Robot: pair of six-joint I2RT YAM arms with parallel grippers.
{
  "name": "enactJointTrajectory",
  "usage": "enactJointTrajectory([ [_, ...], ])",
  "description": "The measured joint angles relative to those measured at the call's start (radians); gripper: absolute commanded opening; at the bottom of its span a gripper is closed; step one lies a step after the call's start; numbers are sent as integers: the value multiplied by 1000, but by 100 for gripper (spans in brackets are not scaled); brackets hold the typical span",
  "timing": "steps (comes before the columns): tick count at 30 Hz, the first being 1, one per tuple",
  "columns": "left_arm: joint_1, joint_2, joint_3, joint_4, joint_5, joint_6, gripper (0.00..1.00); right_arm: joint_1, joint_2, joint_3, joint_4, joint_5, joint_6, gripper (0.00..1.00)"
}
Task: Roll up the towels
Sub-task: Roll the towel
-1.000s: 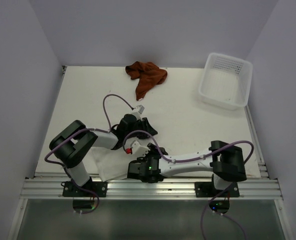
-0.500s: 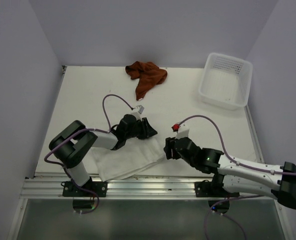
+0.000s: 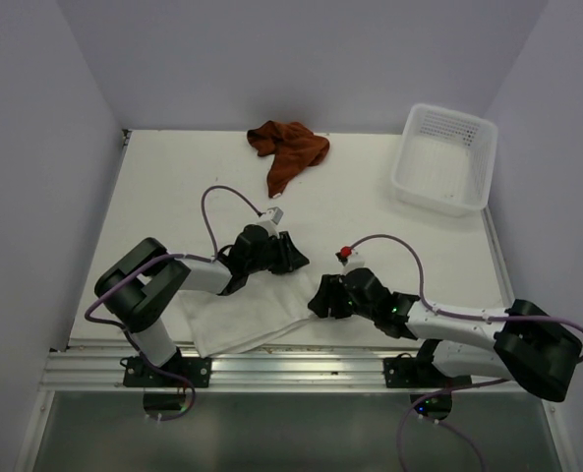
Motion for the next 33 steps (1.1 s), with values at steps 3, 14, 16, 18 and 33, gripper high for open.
enactJointTrajectory([
  [3, 0, -2, 0, -3, 0, 0, 38, -13, 43, -9, 50, -27, 7, 52],
  [14, 0, -14, 11, -44, -12, 2, 38, -13, 103, 6, 87, -43, -46, 0],
  [16, 0, -14, 23, -61, -12, 3, 38, -3, 77, 22, 39, -13, -75, 0],
  [18, 0, -13, 46, -91, -12, 3, 38, 13, 51, 45, -21, 42, -115, 0],
  [33, 15, 34, 351, -285, -18, 38, 43, 240, 241, 265, -332, 614, -311, 0],
])
